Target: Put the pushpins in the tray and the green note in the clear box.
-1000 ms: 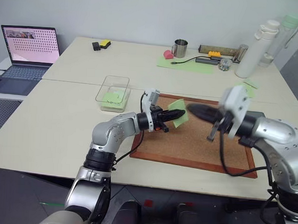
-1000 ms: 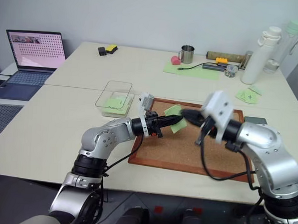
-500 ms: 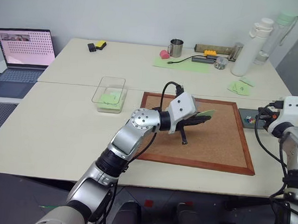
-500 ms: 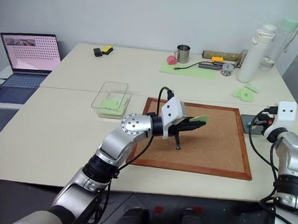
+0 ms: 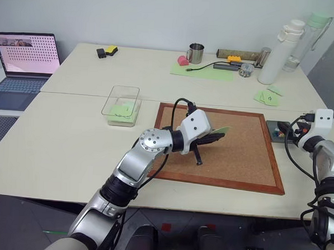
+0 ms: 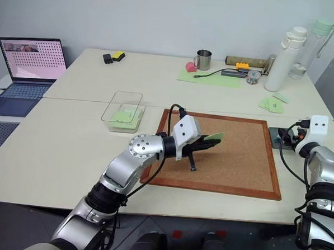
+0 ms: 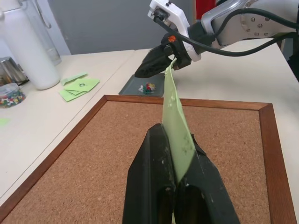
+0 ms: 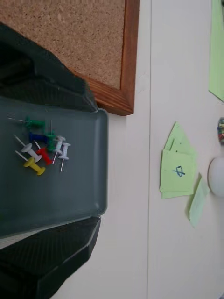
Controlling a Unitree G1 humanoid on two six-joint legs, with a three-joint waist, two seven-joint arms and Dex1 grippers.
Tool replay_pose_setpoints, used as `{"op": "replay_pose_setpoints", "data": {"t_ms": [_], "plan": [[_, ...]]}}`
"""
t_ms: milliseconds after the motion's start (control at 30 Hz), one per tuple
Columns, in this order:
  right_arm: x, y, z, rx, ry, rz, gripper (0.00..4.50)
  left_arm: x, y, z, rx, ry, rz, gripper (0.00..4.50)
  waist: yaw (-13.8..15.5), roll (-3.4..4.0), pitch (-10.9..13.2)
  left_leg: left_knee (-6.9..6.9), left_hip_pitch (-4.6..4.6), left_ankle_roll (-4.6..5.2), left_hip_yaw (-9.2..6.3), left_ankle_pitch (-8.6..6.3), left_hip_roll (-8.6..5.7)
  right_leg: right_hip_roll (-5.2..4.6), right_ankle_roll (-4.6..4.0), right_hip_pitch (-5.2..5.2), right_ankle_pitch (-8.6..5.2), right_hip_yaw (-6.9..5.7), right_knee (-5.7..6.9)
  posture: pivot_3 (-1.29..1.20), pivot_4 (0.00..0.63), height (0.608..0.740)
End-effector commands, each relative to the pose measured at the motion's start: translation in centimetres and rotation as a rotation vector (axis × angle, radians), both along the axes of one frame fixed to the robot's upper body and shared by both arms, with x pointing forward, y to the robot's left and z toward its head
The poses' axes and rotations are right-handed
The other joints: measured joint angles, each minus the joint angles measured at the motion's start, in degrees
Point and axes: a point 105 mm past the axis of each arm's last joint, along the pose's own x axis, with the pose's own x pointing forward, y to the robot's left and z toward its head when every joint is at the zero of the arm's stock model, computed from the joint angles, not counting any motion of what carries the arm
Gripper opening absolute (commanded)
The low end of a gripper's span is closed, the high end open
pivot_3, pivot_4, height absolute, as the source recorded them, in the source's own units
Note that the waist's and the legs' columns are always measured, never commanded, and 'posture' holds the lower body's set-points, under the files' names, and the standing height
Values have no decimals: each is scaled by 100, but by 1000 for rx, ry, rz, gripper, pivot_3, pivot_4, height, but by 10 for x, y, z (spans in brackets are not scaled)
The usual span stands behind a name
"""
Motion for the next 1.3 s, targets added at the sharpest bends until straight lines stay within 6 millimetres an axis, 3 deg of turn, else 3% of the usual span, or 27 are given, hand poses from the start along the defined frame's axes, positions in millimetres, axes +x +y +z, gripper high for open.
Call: {"op": "replay_pose_setpoints", "data": {"t_ms": [33,133,267,367,467,567,667,833,1300], "plan": [[-1,-6,25,-46,-69,6,3753,-2,0,16,-35,-50,-6,0,1,0,0,0,0,0,0,0,0,0,0,0,0,0,0,0,150,740],[-4,-4,30,-77,-98,31,3753,5,6,22,-69,-34,29,0,3,0,0,1,-1,0,1,0,0,-1,0,0,0,1,-2,0,150,740],[-22,49,40,-225,-149,357,3753,29,41,33,-104,-26,184,0,-3,0,0,-2,-2,0,-5,0,0,0,1,0,0,-5,0,0,150,740],[-50,106,53,-149,-188,588,3753,52,89,43,-132,-36,378,0,-45,6,-1,-3,2,0,-12,-1,10,10,1,-2,-1,-5,7,0,150,740],[-77,146,65,-100,-200,735,3753,74,134,56,-167,-57,575,0,-40,8,2,0,4,0,-19,-1,15,12,0,-4,0,-8,18,0,150,740],[-103,187,82,-16,-228,853,3753,98,195,60,-142,-87,837,0,5,4,3,6,3,-1,-30,0,11,10,0,1,0,-19,17,0,150,740],[-118,210,85,13,-230,900,3753,108,217,51,-102,-86,930,0,24,0,3,7,2,-1,-32,0,6,6,1,5,0,-24,6,0,150,740],[-115,214,70,1,-205,816,3753,121,227,32,-76,-76,1005,0,198,-16,5,5,-12,-2,-33,-1,-2,-8,2,1,0,-33,-5,0,150,740],[-116,190,73,-5,-224,688,3830,130,228,36,-108,-63,968,2545,159,-21,7,3,-16,-3,-33,-1,0,-5,0,-4,1,-36,2,0,150,740]]}}
